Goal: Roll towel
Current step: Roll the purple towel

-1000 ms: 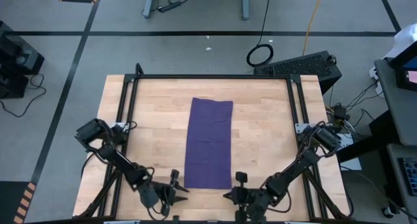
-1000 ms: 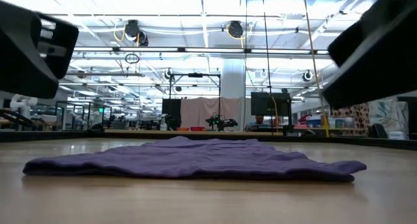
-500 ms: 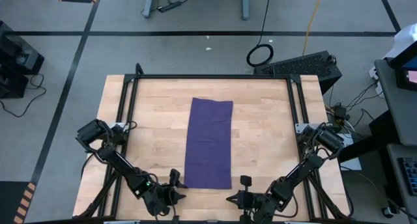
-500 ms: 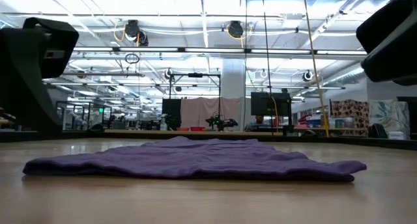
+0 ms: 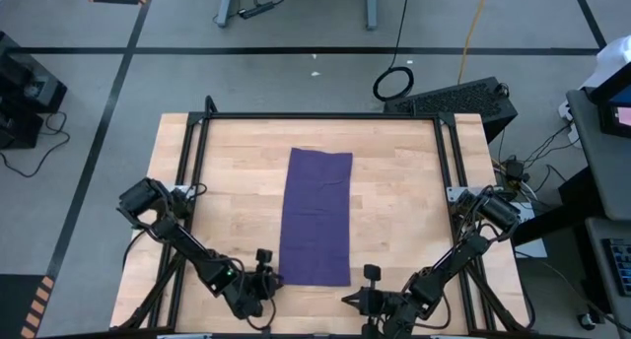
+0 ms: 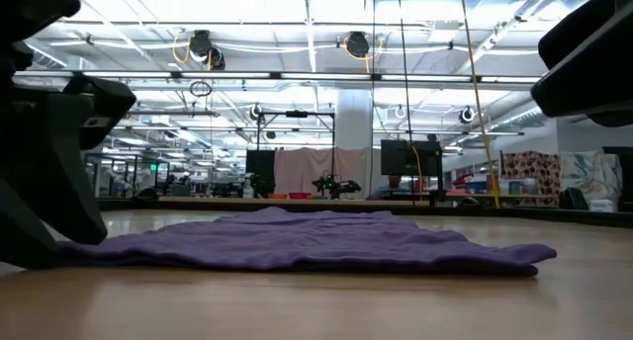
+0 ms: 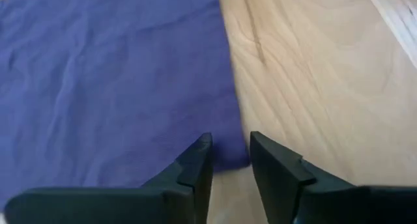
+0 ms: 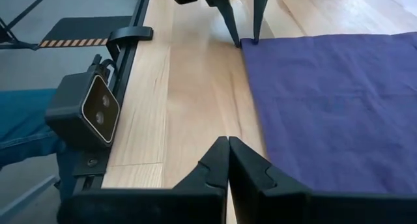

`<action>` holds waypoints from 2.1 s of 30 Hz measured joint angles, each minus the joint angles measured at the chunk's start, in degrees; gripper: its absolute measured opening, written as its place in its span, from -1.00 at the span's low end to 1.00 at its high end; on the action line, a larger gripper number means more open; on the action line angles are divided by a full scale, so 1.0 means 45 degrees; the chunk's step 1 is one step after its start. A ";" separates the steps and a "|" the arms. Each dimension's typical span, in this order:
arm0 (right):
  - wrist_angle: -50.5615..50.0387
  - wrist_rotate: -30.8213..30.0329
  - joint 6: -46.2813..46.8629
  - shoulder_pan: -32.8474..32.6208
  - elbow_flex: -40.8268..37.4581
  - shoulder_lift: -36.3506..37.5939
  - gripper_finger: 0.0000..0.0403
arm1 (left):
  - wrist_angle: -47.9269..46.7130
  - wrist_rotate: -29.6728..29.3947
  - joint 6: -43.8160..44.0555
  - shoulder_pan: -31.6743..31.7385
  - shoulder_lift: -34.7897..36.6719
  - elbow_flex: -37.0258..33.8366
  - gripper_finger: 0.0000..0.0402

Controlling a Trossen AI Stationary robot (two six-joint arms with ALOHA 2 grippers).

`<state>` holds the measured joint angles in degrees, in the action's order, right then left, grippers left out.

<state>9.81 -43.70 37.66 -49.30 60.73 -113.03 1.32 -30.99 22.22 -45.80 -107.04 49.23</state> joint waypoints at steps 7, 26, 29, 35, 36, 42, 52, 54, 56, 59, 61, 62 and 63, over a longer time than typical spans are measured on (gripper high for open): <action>0.0297 -0.0061 -0.0076 0.0000 0.0000 0.0000 -1.00 | -0.0242 0.0724 0.0405 0.0319 0.0028 0.0024 -0.83; 0.2380 0.0188 -0.4346 0.1929 0.3229 -0.3126 -0.70 | -0.0476 0.0537 0.3062 0.0574 0.1835 -0.0039 -0.98; 0.0662 -0.0881 -0.4535 0.2151 0.4482 -0.3557 -0.49 | -0.0457 0.0657 0.3104 0.0641 0.1947 -0.0034 -0.99; -0.1363 -0.0898 -0.4580 0.2407 0.5778 -0.3978 -0.15 | -0.0409 0.1230 0.3342 0.0852 0.1947 -0.0034 -0.99; -0.1497 -0.0946 -0.4578 0.2439 0.5790 -0.3978 -0.11 | -0.0399 0.1236 0.3342 0.0879 0.1947 -0.0034 -0.99; -0.2237 -0.0720 -0.4540 0.2717 0.5780 -0.4002 -0.06 | -0.0095 0.1272 0.3607 0.0956 0.1947 -0.0034 -0.99; -0.2568 0.0105 -0.3521 0.3369 0.5780 -0.4002 -0.24 | 0.0177 0.1454 0.3662 0.0999 0.1947 -0.0029 -0.99; -0.2614 -0.0020 -0.3238 0.3430 0.5780 -0.4002 -0.33 | 0.0267 0.1454 0.3662 0.0999 0.1949 -0.0024 -0.99; -0.2618 -0.0153 -0.3028 0.3463 0.5780 -0.4002 -0.44 | 0.0265 0.1454 0.3660 0.0999 0.1952 -0.0019 -0.99; -0.2645 -0.0080 -0.2858 0.3463 0.5780 -0.4002 -0.64 | 0.0268 0.1340 0.3383 0.0994 0.1952 -0.0019 -0.99; -0.2656 0.0172 -0.2812 0.3458 0.5780 -0.4002 -0.80 | 0.0270 0.1101 0.2918 0.0994 0.1952 -0.0019 -0.98; -0.2693 0.0245 -0.2731 0.3453 0.5780 -0.4002 -0.88 | 0.0267 0.0868 0.2720 0.0973 0.1952 -0.0019 -0.96; -0.2708 0.0367 -0.2660 0.3444 0.5780 -0.4002 -0.94 | 0.0271 0.0714 0.2577 0.0917 0.1955 -0.0019 -0.93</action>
<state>-2.37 -42.05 25.69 -33.80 86.74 -131.04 2.54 -27.78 33.82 -41.67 -98.24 49.15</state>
